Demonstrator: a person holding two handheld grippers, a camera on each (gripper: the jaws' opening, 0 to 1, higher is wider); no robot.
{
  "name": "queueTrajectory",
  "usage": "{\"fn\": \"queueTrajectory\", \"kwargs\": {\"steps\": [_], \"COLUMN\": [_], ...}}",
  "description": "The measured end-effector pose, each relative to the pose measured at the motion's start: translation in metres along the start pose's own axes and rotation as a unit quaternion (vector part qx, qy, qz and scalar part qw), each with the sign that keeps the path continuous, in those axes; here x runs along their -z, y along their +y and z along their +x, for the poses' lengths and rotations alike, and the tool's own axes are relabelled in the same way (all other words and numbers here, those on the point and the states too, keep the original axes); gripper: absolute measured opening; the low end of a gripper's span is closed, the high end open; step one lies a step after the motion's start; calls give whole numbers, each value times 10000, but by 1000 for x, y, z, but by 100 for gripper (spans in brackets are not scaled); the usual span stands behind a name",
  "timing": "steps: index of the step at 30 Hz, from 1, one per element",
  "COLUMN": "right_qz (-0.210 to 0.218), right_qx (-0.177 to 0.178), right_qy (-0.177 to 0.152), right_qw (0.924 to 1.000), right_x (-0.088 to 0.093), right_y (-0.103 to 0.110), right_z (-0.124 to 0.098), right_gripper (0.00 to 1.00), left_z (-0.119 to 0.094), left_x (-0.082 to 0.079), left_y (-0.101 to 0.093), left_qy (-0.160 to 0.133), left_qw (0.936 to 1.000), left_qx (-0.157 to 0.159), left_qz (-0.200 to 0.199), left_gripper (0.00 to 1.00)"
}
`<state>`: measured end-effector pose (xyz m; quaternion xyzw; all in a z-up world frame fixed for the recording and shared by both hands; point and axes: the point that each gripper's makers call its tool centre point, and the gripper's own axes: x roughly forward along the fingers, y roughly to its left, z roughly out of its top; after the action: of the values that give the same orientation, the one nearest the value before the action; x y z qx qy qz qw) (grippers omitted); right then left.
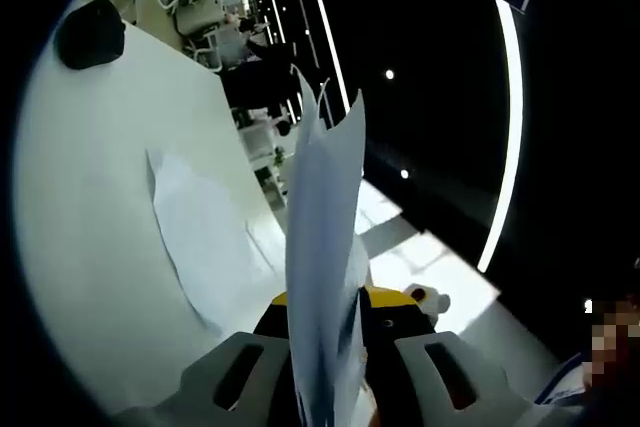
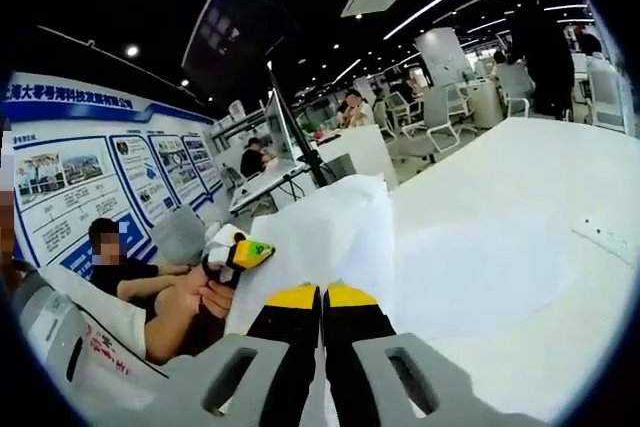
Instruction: Organize the stack of printing papers by aligning and flattening the scattered papers on the table
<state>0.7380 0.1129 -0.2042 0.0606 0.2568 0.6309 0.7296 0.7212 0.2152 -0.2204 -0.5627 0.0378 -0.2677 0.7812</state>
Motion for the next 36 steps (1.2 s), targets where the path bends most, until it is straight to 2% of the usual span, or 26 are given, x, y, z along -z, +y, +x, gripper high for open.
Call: {"fn": "queueTrajectory", "kwargs": {"steps": [18,36], "right_qz": [50,19], "right_qx": [-78,-74], "right_qy": [17,47], "right_qw": [10000,10000], "right_x": [0,1], "right_y": [6,7], "right_z": [0,2], "right_gripper": [0,0], "left_z": [4,5], "left_x": [2,2], "left_y": [-2,-8], "left_qy": [17,-27], "left_qw": [10000,9999], "left_qx": [25,93], "left_qz": [-22,59], "left_gripper": [18,7]}}
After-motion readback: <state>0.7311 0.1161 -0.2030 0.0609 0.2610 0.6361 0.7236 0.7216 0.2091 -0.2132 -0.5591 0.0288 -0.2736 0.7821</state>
